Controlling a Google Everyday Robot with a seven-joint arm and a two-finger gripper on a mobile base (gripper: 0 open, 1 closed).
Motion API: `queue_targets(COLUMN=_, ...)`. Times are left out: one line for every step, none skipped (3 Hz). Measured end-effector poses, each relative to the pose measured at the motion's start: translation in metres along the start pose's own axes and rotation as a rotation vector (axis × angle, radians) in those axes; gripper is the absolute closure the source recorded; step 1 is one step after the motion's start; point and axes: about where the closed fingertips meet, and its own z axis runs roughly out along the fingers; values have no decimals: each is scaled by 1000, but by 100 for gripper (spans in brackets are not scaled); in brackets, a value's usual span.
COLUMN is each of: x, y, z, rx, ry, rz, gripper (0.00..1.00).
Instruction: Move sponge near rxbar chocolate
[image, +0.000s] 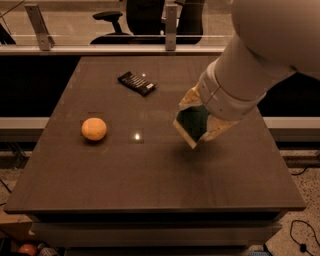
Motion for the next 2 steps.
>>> queue_targets(x=-1, y=11, z=12, rx=2, ry=-10, rz=8, gripper=100)
queue_targets(x=17, y=10, z=18, rx=13, ry=-7, rz=-15, gripper=100)
